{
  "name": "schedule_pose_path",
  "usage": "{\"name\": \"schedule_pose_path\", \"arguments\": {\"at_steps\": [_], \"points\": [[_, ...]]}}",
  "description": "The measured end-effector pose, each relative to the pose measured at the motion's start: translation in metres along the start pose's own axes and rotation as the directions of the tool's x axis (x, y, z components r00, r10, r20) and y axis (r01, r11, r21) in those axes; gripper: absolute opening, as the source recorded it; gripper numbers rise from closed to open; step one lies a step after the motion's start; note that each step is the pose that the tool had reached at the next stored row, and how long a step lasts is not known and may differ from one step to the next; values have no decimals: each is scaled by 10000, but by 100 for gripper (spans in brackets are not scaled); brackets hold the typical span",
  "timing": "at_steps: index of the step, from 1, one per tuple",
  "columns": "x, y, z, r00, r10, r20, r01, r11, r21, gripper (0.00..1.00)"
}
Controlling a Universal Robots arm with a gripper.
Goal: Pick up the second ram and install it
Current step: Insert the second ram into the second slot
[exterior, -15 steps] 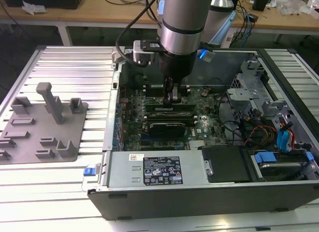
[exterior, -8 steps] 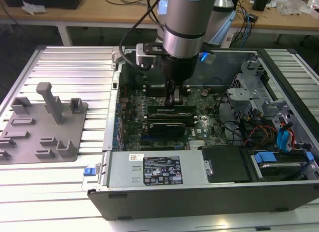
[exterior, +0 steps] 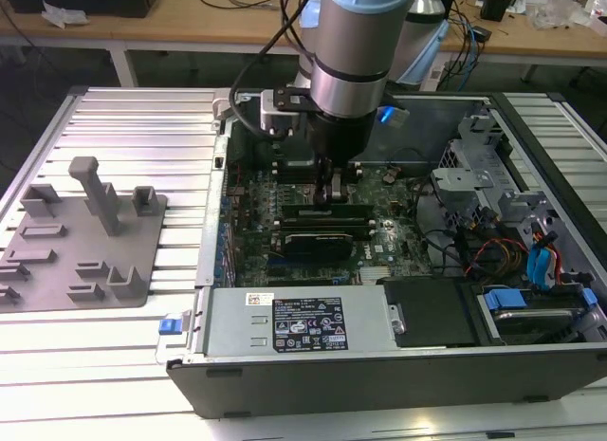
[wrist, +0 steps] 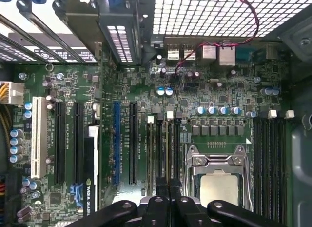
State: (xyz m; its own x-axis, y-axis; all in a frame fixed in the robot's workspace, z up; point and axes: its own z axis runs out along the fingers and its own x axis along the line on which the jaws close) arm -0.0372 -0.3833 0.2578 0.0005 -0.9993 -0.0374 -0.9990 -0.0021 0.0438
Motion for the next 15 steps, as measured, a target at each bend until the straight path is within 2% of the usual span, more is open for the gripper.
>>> {"name": "schedule_pose_path", "arguments": {"at_steps": [4,10,15], "points": [[-2,-37,48,10000,0,-1,0,10000,-3,9],[-11,-41,95,10000,-1,10,1,10000,-3,9],[-23,-21,166,10000,-4,41,4,10000,7,9]]}}
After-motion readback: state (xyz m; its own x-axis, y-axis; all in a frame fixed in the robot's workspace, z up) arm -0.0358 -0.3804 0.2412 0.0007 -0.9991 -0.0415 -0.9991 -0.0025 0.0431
